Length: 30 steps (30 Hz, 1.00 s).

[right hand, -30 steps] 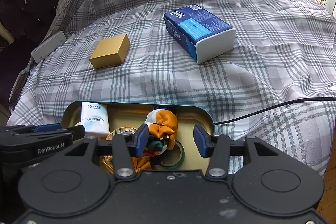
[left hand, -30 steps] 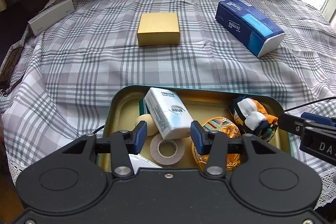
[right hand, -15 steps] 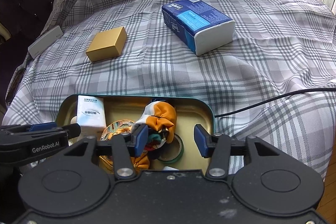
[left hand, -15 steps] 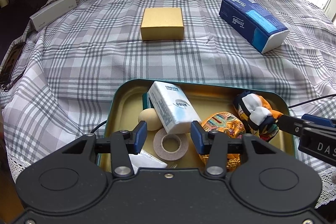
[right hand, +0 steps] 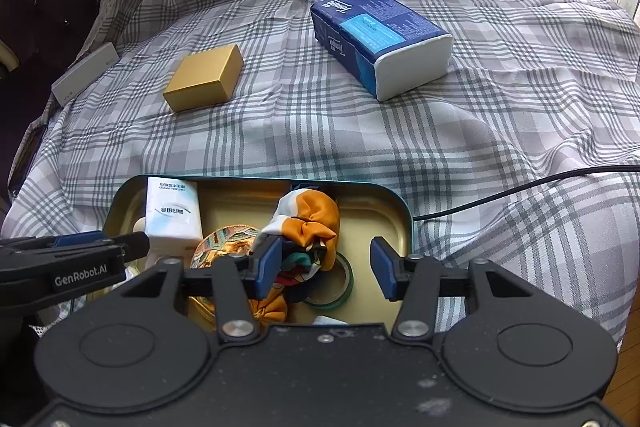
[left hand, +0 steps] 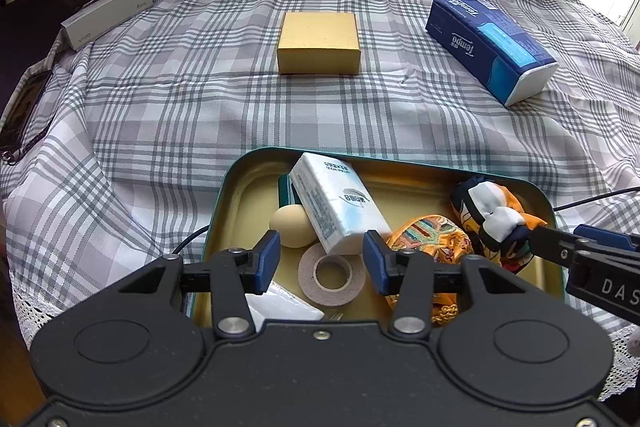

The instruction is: Organize soft objects

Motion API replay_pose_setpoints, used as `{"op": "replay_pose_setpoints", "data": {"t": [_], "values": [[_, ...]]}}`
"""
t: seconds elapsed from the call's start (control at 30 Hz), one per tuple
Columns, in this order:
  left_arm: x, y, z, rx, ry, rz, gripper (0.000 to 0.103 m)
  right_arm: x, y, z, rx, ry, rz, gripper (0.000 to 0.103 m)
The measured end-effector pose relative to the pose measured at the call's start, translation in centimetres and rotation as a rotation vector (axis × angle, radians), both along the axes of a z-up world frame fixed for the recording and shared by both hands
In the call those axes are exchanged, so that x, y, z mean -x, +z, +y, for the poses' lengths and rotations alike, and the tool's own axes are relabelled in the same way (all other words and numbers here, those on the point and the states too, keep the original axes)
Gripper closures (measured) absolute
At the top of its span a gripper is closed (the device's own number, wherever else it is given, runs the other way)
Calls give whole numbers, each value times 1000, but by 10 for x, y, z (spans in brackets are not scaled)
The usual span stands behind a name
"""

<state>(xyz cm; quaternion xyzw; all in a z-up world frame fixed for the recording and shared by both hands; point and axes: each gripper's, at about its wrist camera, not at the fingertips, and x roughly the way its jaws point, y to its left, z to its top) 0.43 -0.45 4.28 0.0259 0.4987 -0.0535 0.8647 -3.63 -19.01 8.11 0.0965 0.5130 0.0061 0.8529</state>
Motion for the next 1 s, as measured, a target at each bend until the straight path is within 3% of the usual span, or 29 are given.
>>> {"op": "replay_pose_setpoints", "data": {"t": [1.0], "values": [[-2, -2, 1, -14, 7, -2, 56, -3, 0, 2, -1, 0, 3, 53]]}}
